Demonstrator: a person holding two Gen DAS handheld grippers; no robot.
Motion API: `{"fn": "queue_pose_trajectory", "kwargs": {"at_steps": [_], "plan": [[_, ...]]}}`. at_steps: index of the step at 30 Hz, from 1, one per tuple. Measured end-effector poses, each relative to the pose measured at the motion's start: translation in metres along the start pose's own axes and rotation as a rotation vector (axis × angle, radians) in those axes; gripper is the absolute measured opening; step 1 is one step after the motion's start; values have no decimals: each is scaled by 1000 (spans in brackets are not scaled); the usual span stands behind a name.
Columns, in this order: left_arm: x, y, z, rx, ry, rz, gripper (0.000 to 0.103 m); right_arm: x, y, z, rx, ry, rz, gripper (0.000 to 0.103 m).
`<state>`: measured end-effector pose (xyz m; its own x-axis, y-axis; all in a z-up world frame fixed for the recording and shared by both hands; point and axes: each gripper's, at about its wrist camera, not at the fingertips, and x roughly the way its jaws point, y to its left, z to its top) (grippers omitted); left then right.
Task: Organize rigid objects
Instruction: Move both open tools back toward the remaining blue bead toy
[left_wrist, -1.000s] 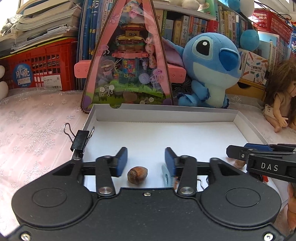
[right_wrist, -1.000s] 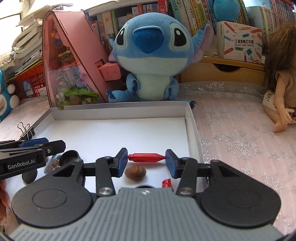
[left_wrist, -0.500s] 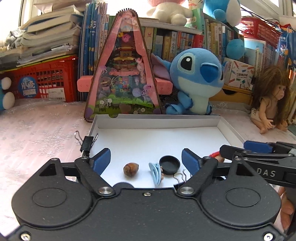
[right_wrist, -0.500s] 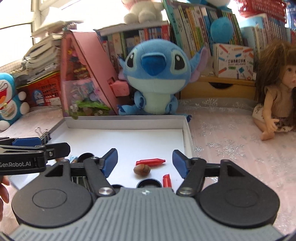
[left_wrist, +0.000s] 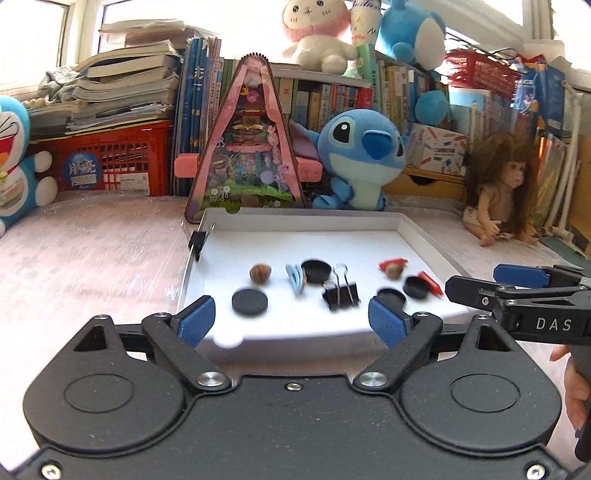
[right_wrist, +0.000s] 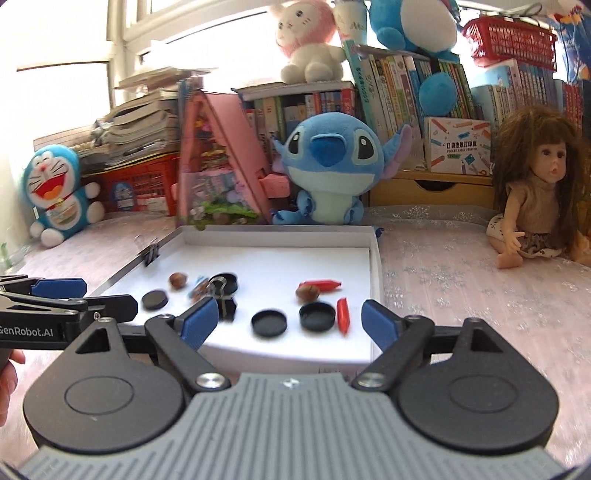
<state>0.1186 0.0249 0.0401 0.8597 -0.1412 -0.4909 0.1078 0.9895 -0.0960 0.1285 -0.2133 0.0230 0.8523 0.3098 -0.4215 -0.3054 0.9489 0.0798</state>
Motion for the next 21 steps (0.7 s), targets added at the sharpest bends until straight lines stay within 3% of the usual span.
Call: {"fn": "queue_pose_trajectory", "kwargs": {"at_steps": [10, 17, 21], "plan": [[-42, -18, -46, 89, 5, -31, 90, -39, 19, -37, -105, 14, 29, 93], [-59, -31, -67, 132, 40, -164, 89, -55, 3, -50, -52, 14, 16, 94], [-61, -44, -78, 173, 62, -235, 79, -55, -4, -53, -24, 14, 13, 94]]}}
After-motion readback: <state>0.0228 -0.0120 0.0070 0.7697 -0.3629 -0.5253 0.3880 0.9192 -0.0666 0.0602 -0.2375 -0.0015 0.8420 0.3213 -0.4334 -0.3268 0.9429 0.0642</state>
